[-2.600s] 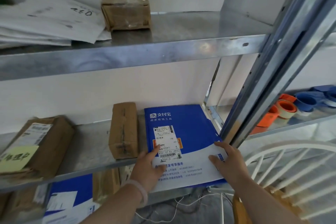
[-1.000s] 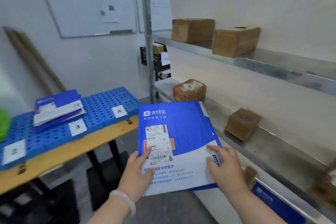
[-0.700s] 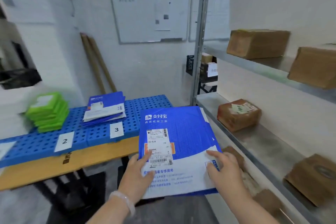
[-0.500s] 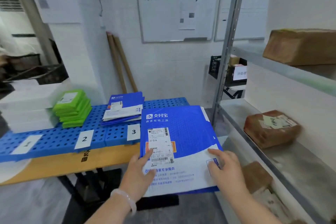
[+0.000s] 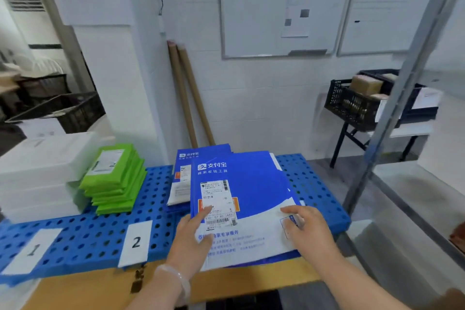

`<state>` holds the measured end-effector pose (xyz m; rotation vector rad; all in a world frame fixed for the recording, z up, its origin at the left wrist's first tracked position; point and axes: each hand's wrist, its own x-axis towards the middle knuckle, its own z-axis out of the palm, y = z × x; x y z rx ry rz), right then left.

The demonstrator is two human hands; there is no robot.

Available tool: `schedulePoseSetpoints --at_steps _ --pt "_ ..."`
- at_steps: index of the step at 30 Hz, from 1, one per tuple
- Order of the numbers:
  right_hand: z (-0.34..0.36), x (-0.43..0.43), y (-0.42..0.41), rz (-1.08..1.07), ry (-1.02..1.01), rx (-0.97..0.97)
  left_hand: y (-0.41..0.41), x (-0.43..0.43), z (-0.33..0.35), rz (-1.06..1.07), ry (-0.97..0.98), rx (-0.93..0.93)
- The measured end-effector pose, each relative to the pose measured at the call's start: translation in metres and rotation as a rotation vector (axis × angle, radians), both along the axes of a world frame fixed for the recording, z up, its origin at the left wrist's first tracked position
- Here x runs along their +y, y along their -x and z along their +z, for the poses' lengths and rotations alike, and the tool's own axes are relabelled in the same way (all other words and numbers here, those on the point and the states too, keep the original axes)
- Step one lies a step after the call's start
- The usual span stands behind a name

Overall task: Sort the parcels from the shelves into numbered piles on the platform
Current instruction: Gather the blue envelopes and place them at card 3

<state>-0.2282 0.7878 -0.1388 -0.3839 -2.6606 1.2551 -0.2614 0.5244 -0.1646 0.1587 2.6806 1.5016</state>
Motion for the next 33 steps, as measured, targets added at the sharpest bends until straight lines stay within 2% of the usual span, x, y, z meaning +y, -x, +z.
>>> schedulePoseSetpoints --at_steps 10,16,19,21,25,28,33 --pt "-0.024 -0.072 0.2 0.066 0.039 -0.076 0.197 -0.079 -0.017 0.017 0.092 -0.05" --pt "-0.045 -0.077 0.253 0.124 -0.045 -0.24 0.258 -0.09 -0.048 0.04 0.211 -0.197" --pt "-0.055 -0.072 0.247 0.179 -0.109 -0.314 0.264 -0.088 -0.056 0.063 0.445 -0.237" --pt "-0.059 -0.064 0.238 0.183 -0.151 -0.314 0.26 -0.076 -0.052 0.042 0.613 -0.146" --pt "-0.055 -0.045 0.211 0.172 -0.182 -0.29 0.249 -0.027 -0.035 -0.181 0.667 0.102" --pt "-0.051 -0.027 0.177 0.147 -0.275 -0.262 0.232 0.024 -0.023 -0.374 0.732 0.223" --pt "-0.055 0.014 0.087 0.009 -0.434 -0.283 0.184 0.106 -0.018 -0.646 0.721 0.376"
